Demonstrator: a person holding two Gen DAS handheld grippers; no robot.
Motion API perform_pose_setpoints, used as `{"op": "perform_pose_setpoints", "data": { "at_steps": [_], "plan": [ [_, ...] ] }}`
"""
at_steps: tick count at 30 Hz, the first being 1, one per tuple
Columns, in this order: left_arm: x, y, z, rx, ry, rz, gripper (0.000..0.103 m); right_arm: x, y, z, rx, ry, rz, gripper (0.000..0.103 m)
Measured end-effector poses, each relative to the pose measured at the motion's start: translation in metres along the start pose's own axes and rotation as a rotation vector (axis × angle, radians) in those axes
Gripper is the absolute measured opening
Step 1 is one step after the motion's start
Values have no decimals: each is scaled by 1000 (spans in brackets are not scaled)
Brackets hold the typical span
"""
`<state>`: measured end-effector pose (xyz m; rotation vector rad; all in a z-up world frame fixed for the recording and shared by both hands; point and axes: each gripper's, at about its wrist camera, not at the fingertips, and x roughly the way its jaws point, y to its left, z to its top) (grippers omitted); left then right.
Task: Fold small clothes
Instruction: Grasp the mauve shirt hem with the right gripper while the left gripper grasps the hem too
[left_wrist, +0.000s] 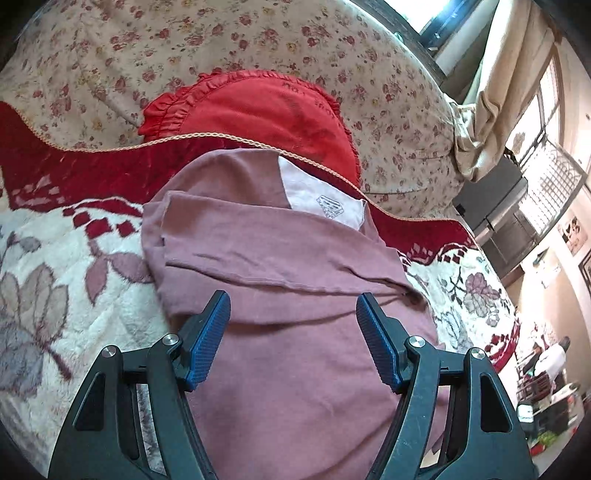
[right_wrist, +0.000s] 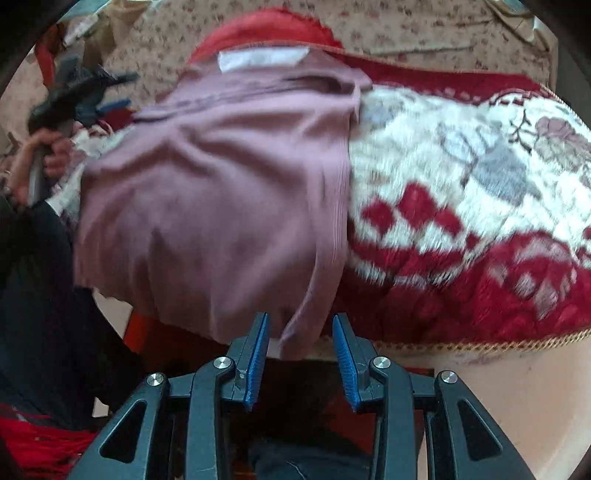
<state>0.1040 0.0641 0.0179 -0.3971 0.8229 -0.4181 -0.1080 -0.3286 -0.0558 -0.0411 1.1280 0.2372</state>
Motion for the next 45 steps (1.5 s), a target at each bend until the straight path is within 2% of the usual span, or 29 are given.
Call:
{"op": "perform_pose_setpoints", "data": {
  "at_steps": [5, 7, 11, 14, 16, 19, 21, 24, 28, 31, 34, 38, 39, 41, 43, 45],
  "plan": [
    [-9, 11, 1, -44, -24, 4, 71, 12, -8, 10, 41, 26, -13, 32],
    [-14, 14, 0, -45, -34, 4, 71, 18, -13, 11, 71, 56, 25, 6],
    [-26, 17, -3, -32, -45, 7, 71, 15, -16, 10, 97, 56, 86, 5],
    [-42, 15, -15, -26, -38, 8, 71, 0, -21, 8, 133, 15, 135, 5],
    [-55, 9, -31, -6, -8, 23, 71, -12, -25, 9, 162, -23, 174, 5],
    [-73, -2, -68, 48, 94, 42, 71, -24, -29, 12, 172, -56, 201, 5],
    [-84, -2, -97, 63, 169, 81, 71, -27, -36, 15, 189, -62, 227, 5],
    [-90, 7, -131, 33, 255, 121, 71, -29, -46, 21, 208, -68, 279, 5],
    [-83, 15, -175, 15, 380, 159, 71, -27, -35, 31, 163, -59, 286, 5],
    [-67, 15, -198, 42, 471, 166, 71, -20, -28, 39, 153, -48, 299, 5],
    [-54, 16, -212, 77, 524, 178, 71, -18, -16, 45, 118, -58, 302, 5],
    [-48, 20, -211, 26, 527, 143, 71, -16, -6, 49, 89, -58, 273, 5],
    [-47, 19, -211, 21, 523, 136, 69, -16, -5, 49, 88, -59, 260, 5],
    [-46, 16, -210, 27, 530, 127, 58, -16, -7, 48, 92, -60, 252, 5],
    [-45, 16, -209, 27, 541, 130, 35, -17, -10, 47, 108, -60, 243, 5],
    [-47, 17, -209, 17, 546, 144, 20, -18, -13, 46, 119, -61, 246, 5]
  ]
}}
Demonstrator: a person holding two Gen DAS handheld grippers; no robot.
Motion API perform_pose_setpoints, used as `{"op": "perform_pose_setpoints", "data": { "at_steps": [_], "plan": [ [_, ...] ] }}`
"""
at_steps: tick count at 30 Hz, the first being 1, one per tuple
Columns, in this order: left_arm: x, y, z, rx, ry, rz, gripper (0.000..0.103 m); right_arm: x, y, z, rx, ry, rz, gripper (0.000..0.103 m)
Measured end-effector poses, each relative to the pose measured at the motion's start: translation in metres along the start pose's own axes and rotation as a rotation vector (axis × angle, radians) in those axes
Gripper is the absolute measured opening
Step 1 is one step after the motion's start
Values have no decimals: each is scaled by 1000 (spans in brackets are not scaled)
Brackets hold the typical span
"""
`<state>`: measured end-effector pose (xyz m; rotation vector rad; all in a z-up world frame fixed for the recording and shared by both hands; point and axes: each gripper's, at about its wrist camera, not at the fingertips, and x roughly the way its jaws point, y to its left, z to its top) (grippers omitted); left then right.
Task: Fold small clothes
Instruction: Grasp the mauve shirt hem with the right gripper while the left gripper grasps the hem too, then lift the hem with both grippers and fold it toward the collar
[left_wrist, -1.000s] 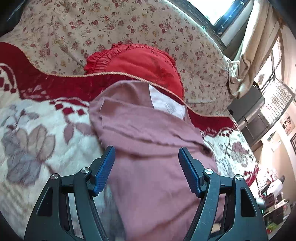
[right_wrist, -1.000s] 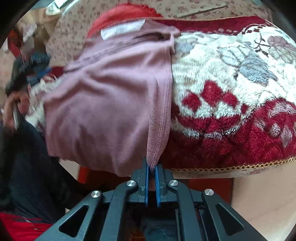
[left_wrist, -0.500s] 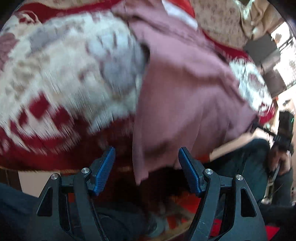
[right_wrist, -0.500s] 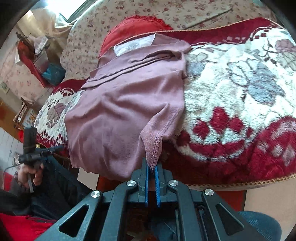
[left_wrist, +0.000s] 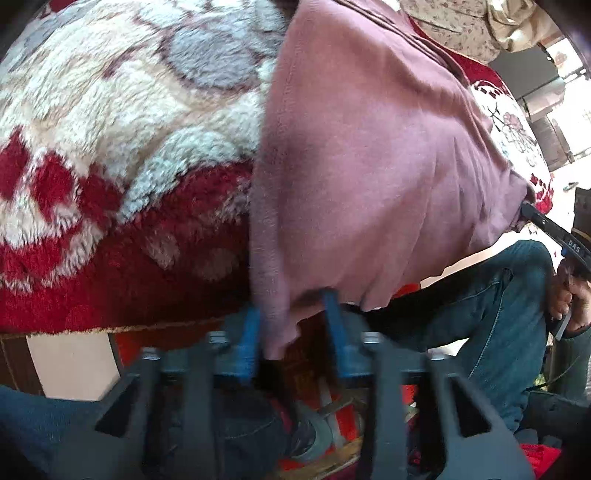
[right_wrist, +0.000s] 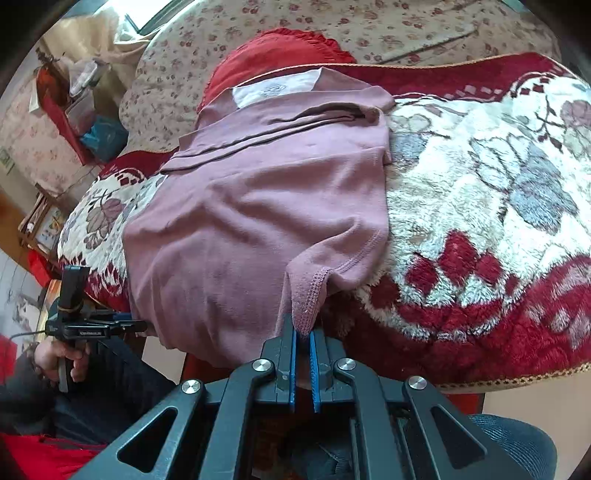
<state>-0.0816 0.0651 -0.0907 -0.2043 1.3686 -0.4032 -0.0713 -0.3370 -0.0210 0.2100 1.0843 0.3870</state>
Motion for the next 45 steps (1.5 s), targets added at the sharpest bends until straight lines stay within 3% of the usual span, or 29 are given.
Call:
{"op": "perform_pose_setpoints", "data": {
  "at_steps": [3, 7, 10, 12, 16, 18, 20, 26, 32, 35, 39, 43, 45],
  "plan": [
    [0, 3, -2, -11, -6, 2, 3, 0, 1, 0, -4, -1, -1, 5],
    [-12, -8, -6, 51, -29, -12, 2, -3, 2, 1, -1, -6, 4, 5],
    [-35, -14, -6, 48, -82, -125, 2, -12, 0, 2, 15, -39, 12, 5],
    [-61, -20, -2, 52, -151, -257, 2, -23, -3, 6, 26, -84, 43, 5],
    [-105, -21, 13, 38, -286, -446, 2, -51, -16, 19, 73, -203, 118, 5],
    [-124, -18, 29, -7, -348, -516, 2, -65, -24, 30, 113, -269, 157, 5],
    [-135, -16, 45, -47, -395, -537, 2, -72, -31, 40, 155, -309, 185, 5],
    [-160, -13, 115, -182, -496, -490, 2, -78, -42, 96, 217, -379, 208, 5],
    [-160, 18, 185, -326, -611, -415, 2, -52, -65, 159, 360, -429, 196, 5],
    [-133, 36, 219, -388, -610, -373, 2, -23, -75, 188, 422, -427, 180, 5],
    [-92, 46, 248, -398, -576, -311, 2, 20, -87, 221, 469, -388, 129, 5],
    [-62, 54, 271, -409, -558, -239, 2, 53, -101, 238, 517, -343, 106, 5],
    [-57, 58, 278, -416, -556, -239, 2, 64, -108, 241, 540, -335, 101, 5]
  ]
}}
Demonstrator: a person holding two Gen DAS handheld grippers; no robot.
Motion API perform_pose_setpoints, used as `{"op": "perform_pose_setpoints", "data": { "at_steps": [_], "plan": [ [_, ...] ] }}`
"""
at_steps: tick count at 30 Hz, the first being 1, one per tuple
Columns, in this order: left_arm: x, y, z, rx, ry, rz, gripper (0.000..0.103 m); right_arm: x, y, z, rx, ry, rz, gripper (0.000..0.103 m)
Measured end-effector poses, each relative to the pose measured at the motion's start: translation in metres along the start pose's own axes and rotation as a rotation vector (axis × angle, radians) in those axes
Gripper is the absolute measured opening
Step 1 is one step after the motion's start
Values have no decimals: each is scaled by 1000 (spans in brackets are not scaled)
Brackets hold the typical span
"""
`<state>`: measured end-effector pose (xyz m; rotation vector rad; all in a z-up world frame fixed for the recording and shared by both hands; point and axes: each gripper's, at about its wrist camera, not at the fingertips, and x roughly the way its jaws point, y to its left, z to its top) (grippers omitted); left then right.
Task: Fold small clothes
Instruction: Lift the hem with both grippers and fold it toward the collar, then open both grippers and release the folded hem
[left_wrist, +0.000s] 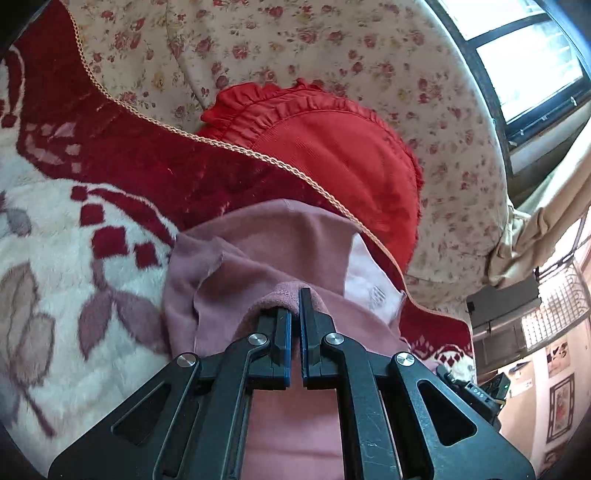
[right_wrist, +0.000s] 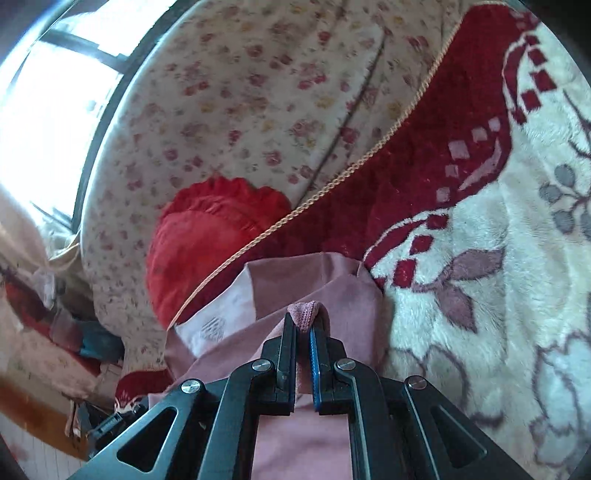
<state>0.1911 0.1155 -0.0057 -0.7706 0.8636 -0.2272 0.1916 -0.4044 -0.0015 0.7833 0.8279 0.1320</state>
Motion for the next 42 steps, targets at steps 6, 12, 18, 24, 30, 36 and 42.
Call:
{"op": "perform_pose_setpoints", "data": {
  "at_steps": [6, 12, 18, 24, 30, 36, 42],
  "plan": [
    [16, 6, 12, 1, -4, 30, 2, 30, -20, 5, 78, 38, -28, 5],
    [20, 12, 14, -12, -15, 65, 2, 38, -20, 9, 65, 31, -29, 5],
    [30, 22, 21, -14, 10, 76, 2, 46, -17, 8, -6, 50, -143, 9],
    [15, 12, 20, 55, -31, 95, 3, 2, -10, 12, -115, -117, -261, 9],
    [24, -10, 17, 154, 2, 41, 48, -27, 14, 2, -250, -158, -160, 9],
    [-3, -1, 27, 136, -148, 207, 49, -4, 37, -14, -375, -32, -124, 9],
    [-10, -26, 1, 261, 0, 43, 49, 39, 60, -46, -531, 229, -31, 9]
  ]
}}
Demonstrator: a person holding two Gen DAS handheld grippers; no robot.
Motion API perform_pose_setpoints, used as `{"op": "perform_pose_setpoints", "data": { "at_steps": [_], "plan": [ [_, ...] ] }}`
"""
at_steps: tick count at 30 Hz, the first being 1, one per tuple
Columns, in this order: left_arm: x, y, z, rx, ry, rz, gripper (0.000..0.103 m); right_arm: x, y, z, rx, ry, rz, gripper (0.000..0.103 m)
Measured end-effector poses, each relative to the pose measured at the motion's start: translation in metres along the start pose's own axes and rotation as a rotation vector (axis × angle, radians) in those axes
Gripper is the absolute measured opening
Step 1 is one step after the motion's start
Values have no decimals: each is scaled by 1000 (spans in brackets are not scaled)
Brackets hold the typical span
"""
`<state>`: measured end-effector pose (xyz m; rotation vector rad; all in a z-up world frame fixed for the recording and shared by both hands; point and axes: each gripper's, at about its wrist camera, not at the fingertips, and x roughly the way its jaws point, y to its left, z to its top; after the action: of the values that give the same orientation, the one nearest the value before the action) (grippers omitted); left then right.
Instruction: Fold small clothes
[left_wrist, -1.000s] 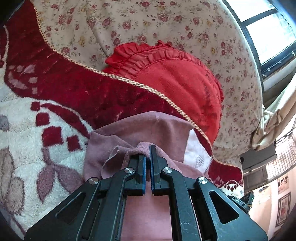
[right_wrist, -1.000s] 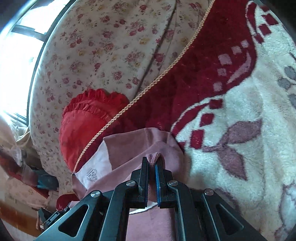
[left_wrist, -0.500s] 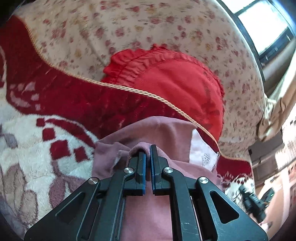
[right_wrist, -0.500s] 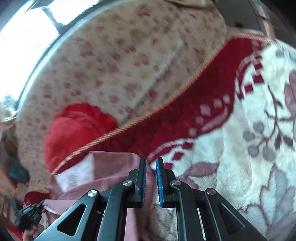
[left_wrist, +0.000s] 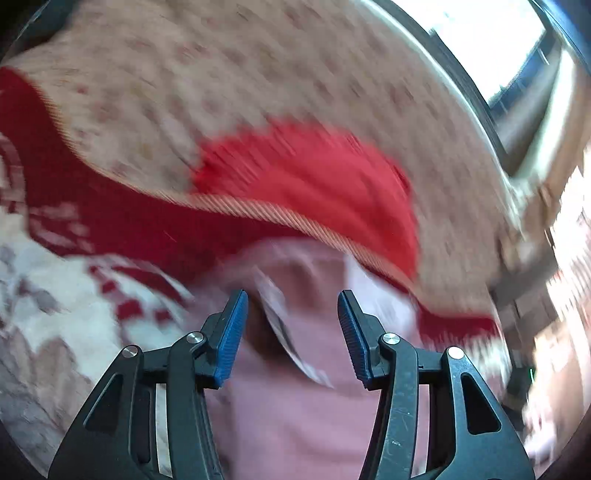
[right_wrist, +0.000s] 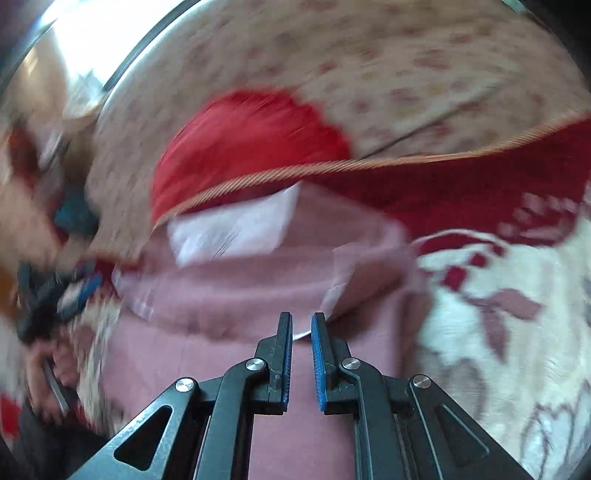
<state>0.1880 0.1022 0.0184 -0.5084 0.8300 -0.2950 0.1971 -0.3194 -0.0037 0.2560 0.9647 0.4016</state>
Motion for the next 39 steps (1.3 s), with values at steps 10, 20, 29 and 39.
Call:
{"op": "perform_pose_setpoints", "data": {
  "at_steps": [10, 20, 29, 39],
  "plan": [
    [92, -61, -27, 423, 276, 265, 48, 66, 44, 4, -206, 121, -136, 9],
    [61, -27, 36, 209, -104, 184, 48, 39, -1, 54, 58, -210, -149, 9],
    [37, -27, 28, 134, -66, 143, 48, -7, -35, 40, 147, -234, -294, 9],
    [79, 21, 21, -49, 104, 207, 48, 39, -32, 48, 129, -140, -122, 9]
  ]
}}
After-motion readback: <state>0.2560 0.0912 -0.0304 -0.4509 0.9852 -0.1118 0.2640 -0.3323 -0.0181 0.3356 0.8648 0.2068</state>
